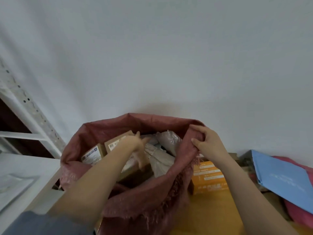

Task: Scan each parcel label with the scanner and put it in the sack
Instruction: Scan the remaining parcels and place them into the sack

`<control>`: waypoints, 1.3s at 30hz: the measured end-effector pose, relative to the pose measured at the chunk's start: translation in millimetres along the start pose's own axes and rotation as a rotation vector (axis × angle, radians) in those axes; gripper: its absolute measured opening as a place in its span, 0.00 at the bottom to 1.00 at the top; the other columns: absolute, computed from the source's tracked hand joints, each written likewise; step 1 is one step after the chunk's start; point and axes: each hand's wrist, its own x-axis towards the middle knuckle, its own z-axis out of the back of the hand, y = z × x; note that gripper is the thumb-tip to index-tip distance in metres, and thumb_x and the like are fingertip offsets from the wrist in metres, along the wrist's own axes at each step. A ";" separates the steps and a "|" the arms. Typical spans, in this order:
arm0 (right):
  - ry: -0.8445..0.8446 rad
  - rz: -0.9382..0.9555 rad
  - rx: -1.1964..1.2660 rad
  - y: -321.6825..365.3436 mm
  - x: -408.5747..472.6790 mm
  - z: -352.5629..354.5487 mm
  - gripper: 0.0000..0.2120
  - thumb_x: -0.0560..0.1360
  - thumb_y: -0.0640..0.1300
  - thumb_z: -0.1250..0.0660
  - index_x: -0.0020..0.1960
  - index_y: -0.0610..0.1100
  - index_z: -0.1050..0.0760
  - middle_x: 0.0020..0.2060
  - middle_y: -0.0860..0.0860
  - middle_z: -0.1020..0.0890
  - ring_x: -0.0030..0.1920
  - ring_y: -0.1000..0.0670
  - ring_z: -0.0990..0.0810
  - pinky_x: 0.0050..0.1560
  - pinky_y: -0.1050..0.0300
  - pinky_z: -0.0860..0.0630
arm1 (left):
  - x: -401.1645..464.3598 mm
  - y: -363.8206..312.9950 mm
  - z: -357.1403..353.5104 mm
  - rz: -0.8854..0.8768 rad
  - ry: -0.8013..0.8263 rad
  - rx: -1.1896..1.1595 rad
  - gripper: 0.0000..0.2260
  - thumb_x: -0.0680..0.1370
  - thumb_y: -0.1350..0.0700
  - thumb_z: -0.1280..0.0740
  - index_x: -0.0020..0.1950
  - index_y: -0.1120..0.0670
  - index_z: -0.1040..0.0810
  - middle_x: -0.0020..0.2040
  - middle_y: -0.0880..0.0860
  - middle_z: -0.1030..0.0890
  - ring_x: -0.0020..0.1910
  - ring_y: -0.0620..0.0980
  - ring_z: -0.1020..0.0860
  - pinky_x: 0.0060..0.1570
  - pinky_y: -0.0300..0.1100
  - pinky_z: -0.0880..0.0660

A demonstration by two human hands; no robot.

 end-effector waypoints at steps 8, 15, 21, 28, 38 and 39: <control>0.109 0.027 -0.026 0.1 -17.6 17.7 0.20 0.74 0.37 0.31 0.65 0.50 0.24 0.60 0.51 0.24 0.56 0.49 0.22 0.58 0.46 0.22 | -28.5 19.7 -24.3 0.058 -0.496 -0.269 0.19 0.78 0.61 0.39 0.70 0.54 0.32 0.67 0.56 0.32 0.61 0.58 0.26 0.58 0.54 0.26; 0.166 -0.132 -0.196 -20.5 -26.2 12.1 0.29 0.69 0.31 0.36 0.70 0.43 0.29 0.60 0.42 0.23 0.52 0.44 0.21 0.48 0.55 0.23 | -79.4 -26.1 -51.6 -0.052 -0.083 -0.376 0.20 0.77 0.53 0.34 0.69 0.49 0.28 0.65 0.53 0.26 0.43 0.48 0.21 0.36 0.39 0.22; 0.145 -0.250 -0.286 -43.2 -57.7 -0.3 0.29 0.71 0.34 0.36 0.70 0.44 0.35 0.64 0.41 0.30 0.58 0.40 0.24 0.58 0.44 0.24 | -125.3 -55.4 -91.1 -0.106 0.280 -0.139 0.22 0.78 0.49 0.35 0.73 0.46 0.30 0.69 0.49 0.27 0.63 0.52 0.25 0.59 0.42 0.26; -0.066 -0.197 -0.332 -40.5 -90.6 6.8 0.26 0.71 0.38 0.32 0.67 0.49 0.32 0.61 0.45 0.30 0.43 0.49 0.31 0.43 0.55 0.31 | -157.8 -60.3 -100.2 -0.135 0.270 -0.196 0.26 0.79 0.48 0.35 0.76 0.47 0.36 0.70 0.51 0.29 0.65 0.53 0.27 0.62 0.43 0.28; 0.209 -0.115 -0.293 -43.9 -144.0 21.2 0.23 0.77 0.43 0.36 0.72 0.43 0.31 0.69 0.43 0.29 0.68 0.44 0.30 0.66 0.54 0.33 | -172.4 -77.6 -137.0 -0.129 -0.415 -0.661 0.15 0.82 0.45 0.41 0.49 0.55 0.22 0.48 0.54 0.20 0.46 0.52 0.24 0.42 0.43 0.33; 0.208 -0.109 -0.287 -46.1 -149.9 26.5 0.22 0.77 0.44 0.36 0.71 0.44 0.30 0.68 0.44 0.28 0.69 0.44 0.31 0.66 0.54 0.33 | -172.8 -82.6 -138.4 -0.133 -0.435 -0.666 0.15 0.82 0.45 0.41 0.49 0.54 0.22 0.49 0.55 0.20 0.45 0.51 0.25 0.43 0.43 0.32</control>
